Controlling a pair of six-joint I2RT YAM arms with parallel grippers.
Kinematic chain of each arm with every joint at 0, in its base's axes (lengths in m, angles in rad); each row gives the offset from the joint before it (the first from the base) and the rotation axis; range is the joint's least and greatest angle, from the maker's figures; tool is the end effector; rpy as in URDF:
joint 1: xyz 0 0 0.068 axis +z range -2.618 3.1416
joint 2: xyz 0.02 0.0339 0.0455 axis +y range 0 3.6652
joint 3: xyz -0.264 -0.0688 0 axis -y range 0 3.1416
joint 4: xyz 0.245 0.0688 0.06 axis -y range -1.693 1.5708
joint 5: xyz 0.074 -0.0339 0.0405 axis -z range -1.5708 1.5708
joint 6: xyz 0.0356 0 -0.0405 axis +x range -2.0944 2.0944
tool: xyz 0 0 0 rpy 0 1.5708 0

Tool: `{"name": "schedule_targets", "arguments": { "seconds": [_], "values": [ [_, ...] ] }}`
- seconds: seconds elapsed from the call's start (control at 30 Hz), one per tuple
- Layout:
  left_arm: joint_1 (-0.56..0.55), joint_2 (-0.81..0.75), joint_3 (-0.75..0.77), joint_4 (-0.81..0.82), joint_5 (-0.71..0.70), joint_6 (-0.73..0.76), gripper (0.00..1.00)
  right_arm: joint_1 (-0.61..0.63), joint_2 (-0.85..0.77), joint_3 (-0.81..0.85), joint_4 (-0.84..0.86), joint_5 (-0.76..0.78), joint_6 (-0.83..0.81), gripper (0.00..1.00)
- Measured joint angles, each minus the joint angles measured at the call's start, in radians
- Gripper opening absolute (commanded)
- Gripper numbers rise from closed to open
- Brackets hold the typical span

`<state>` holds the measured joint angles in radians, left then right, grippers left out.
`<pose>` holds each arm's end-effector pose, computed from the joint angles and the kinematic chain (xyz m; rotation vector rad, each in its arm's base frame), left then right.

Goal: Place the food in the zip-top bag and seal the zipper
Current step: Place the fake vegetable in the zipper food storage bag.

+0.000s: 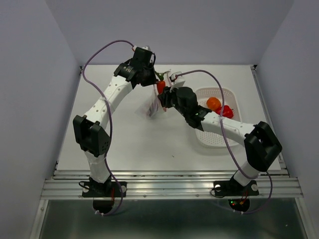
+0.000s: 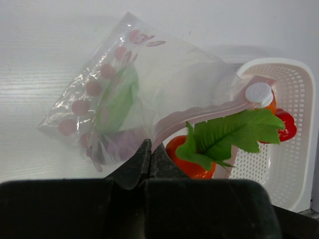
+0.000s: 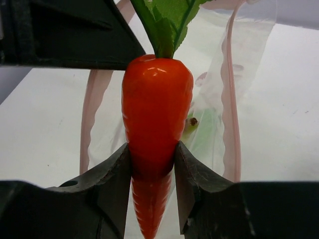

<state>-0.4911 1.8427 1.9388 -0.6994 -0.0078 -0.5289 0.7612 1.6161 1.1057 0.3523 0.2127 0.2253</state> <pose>0.3698 -0.1975 0.3889 -0.0467 2.2311 -0.5648 0.2821 0.2584 0.2928 -0.3094 1.7286 0.5420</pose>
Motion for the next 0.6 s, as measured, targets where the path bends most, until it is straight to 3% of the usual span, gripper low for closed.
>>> {"name": "schedule_targets", "arguments": {
  "seconds": [0.23, 0.27, 0.3, 0.43, 0.5, 0.6],
  "values": [
    [0.003, 0.000, 0.000, 0.001, 0.016, 0.000, 0.00, 0.000, 0.089, 0.167, -0.256, 0.039, 0.071, 0.23],
    [0.002, 0.000, 0.000, 0.002, 0.019, 0.000, 0.00, 0.000, 0.096, 0.179, -0.278, 0.048, 0.081, 0.27],
    [0.002, 0.000, 0.000, 0.003, 0.021, 0.000, 0.00, 0.000, 0.106, 0.191, -0.312, 0.061, 0.094, 0.38],
    [0.002, 0.000, 0.000, 0.007, 0.031, 0.001, 0.00, 0.000, 0.108, 0.195, -0.382, 0.079, 0.125, 0.67],
    [0.001, 0.000, 0.000, 0.007, 0.037, 0.001, 0.00, 0.000, 0.108, 0.199, -0.412, 0.085, 0.138, 0.78],
    [0.001, 0.000, -0.001, 0.007, 0.043, 0.002, 0.00, 0.000, 0.108, 0.222, -0.454, 0.096, 0.151, 0.84]
  ]
}}
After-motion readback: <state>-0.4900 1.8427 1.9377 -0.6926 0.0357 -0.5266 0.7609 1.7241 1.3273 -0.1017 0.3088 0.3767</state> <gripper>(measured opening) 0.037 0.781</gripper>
